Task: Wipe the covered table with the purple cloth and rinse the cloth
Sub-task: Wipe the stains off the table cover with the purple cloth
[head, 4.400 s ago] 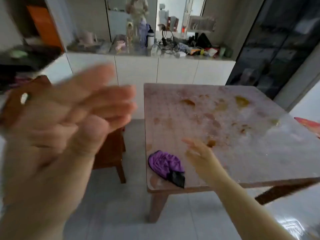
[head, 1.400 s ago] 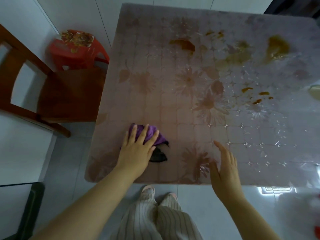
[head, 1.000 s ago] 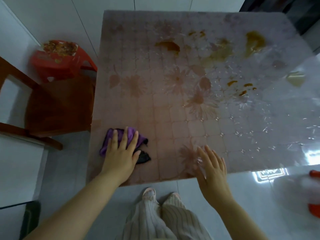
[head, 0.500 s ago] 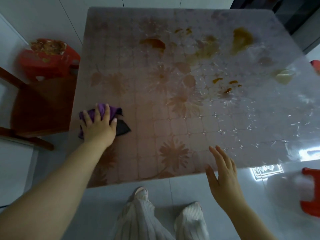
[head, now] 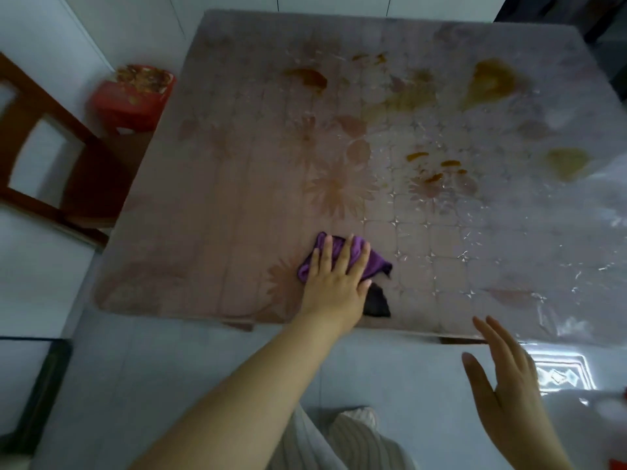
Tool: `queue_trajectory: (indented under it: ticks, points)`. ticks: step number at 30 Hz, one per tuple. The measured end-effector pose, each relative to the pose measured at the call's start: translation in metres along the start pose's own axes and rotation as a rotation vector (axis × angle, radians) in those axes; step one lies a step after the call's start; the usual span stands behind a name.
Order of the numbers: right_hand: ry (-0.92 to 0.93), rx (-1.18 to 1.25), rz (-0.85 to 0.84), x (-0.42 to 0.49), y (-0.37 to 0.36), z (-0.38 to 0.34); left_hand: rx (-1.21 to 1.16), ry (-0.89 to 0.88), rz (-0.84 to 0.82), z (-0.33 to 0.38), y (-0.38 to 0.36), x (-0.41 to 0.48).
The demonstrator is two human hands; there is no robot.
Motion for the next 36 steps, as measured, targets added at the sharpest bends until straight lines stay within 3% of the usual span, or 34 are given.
queue_trajectory:
  ticks: [4,7,9,11,14,17,20,25,29,36]
  points:
    - [0.091,0.01,-0.018,0.011,-0.003,0.0,0.027,0.38,0.153,-0.085,0.016,-0.032]
    - [0.154,0.039,-0.047,0.015,-0.004,-0.006,-0.026,0.69,0.137,-0.138,0.034,-0.061]
    - [0.17,0.052,-0.072,0.015,-0.003,-0.004,-0.078,0.779,0.117,-0.138,0.035,-0.063]
    - [0.169,0.063,-0.077,0.014,0.001,0.003,-0.08,0.729,0.164,-0.11,0.023,-0.053]
    - [0.165,0.077,-0.038,0.012,0.008,0.02,-0.013,0.409,0.198,-0.029,0.001,-0.029]
    - [0.153,0.079,0.002,0.012,0.016,0.04,-0.039,0.085,0.031,0.071,-0.026,-0.01]
    - [0.161,0.042,0.064,0.015,0.026,0.056,-0.098,-0.079,-0.115,0.138,-0.038,0.002]
    - [0.236,0.037,0.164,0.03,0.027,0.066,-0.083,-0.142,-0.189,0.141,-0.035,0.016]
    - [0.276,0.047,0.138,0.037,0.015,0.055,-0.037,-0.031,-0.133,0.109,-0.023,0.024]
    - [0.288,0.11,0.036,0.043,0.014,0.04,-0.007,0.578,0.055,-0.033,0.021,0.026]
Point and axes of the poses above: each hand's wrist, its own x-axis towards the middle knuckle, its own y-axis out of the back of the hand, z = x × y, the point moved 1 cm from there along x, towards the middle knuckle, and after that the axes turned 6 degrees about -x, right-handed, at the moved point
